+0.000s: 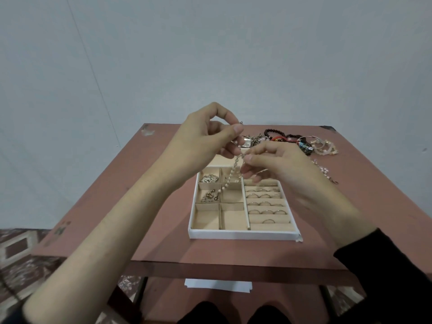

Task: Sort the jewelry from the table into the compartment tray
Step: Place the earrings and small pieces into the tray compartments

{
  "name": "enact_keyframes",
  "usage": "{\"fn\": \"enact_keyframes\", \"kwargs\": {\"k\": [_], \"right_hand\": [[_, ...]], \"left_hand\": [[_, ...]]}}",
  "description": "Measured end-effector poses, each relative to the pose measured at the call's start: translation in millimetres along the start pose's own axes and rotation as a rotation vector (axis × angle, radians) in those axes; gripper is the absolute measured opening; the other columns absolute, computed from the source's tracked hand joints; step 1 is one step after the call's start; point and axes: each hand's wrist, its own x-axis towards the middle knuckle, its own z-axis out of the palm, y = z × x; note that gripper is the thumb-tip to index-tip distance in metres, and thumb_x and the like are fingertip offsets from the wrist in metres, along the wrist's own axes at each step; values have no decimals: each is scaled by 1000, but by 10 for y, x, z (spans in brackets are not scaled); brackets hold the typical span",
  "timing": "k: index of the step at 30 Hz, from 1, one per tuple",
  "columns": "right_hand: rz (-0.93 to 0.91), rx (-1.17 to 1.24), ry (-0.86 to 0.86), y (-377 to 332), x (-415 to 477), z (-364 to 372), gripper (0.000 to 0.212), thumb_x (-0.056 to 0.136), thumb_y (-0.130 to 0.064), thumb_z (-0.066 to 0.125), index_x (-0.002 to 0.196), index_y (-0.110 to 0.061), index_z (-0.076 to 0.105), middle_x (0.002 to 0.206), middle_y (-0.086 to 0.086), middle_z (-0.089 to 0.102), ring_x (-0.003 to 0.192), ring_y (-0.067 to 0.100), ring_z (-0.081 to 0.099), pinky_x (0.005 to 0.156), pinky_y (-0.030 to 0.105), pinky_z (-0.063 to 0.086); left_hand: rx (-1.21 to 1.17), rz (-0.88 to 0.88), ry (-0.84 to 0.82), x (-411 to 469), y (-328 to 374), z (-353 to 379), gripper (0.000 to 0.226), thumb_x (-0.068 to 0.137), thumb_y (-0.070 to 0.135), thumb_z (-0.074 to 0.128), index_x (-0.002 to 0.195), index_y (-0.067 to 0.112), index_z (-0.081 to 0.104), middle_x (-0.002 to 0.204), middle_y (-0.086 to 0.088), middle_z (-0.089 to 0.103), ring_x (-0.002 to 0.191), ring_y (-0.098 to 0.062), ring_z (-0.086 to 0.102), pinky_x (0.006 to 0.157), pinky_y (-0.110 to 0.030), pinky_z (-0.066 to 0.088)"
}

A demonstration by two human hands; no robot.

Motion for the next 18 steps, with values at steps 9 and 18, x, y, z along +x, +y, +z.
{"fn": "enact_keyframes", "kwargs": {"k": [9,18], "right_hand": [[-42,-592,-54,112,28,128,3,78,-19,73,77,-19,70,67,-3,65,55,4,52,52,11,38],[-108,-754,-64,167,22,76,16,81,-23,67,95,-31,69,70,-8,60,51,-2,47,48,13,34]], "left_hand": [[-5,-25,14,-21,-77,-50,4,90,9,56,88,8,54,76,-11,66,59,-14,62,62,-25,54],[11,69,44,67,153,-97,6,90,11,57,92,7,54,76,-11,67,60,-16,63,64,-27,55]]}}
